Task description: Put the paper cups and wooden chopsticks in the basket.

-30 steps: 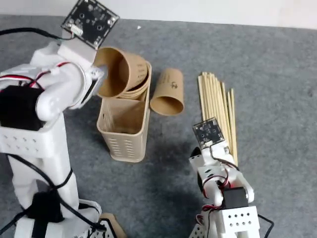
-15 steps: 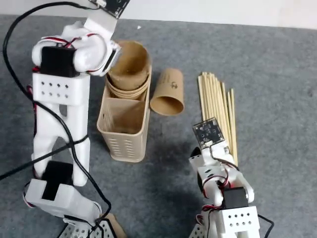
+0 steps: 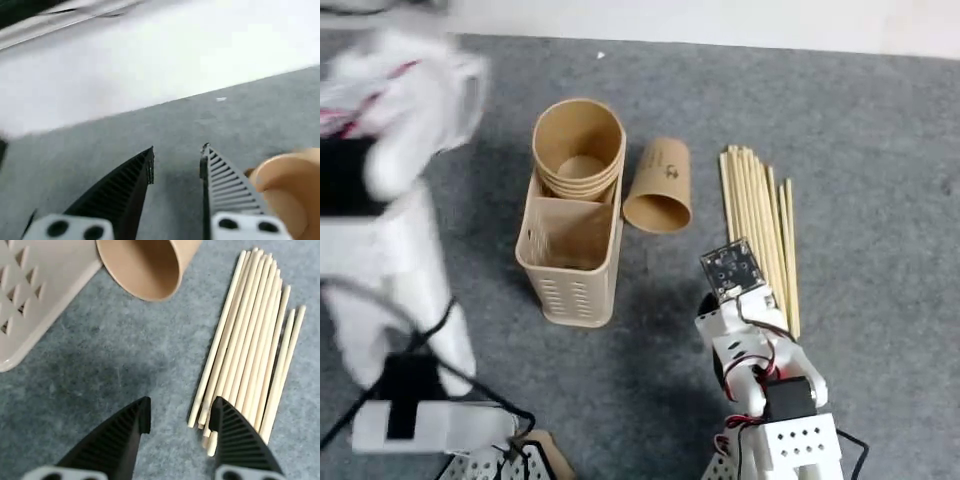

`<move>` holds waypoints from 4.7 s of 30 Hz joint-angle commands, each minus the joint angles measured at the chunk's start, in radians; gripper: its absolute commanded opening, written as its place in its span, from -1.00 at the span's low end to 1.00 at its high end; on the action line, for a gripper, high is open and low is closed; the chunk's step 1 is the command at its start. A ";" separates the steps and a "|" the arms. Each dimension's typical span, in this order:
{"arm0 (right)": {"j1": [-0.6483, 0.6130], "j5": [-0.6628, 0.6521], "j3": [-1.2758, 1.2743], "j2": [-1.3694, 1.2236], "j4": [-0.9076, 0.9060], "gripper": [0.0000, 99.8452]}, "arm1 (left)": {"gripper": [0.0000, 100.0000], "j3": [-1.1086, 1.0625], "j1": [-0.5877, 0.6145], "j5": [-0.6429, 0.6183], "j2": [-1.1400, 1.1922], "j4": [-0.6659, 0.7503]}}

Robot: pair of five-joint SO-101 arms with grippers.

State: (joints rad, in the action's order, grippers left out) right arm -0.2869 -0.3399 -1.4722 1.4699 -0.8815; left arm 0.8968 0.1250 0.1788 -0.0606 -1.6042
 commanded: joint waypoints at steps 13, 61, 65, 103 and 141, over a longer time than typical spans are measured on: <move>-0.062 -0.209 0.541 -0.713 0.153 -0.60 | -0.64 -0.645 0.443 0.077 -0.277 -0.170; -0.110 -0.292 0.816 -1.310 0.506 -0.59 | -0.63 -1.979 0.337 0.046 -0.714 0.628; -0.091 -0.292 0.885 -1.440 0.561 -0.59 | -0.63 -1.980 0.337 0.046 -0.714 0.626; -0.030 0.026 1.721 -0.974 -0.383 -0.99 | -0.64 -1.995 0.292 0.041 -0.714 0.644; -0.251 0.206 2.348 -1.526 -0.765 -0.66 | -0.64 -2.012 0.282 0.041 -0.716 0.649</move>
State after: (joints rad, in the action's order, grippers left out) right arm -0.5294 -0.1450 0.8431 -0.0614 -1.6732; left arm -1.1193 0.4212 0.2294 -0.7572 -0.9689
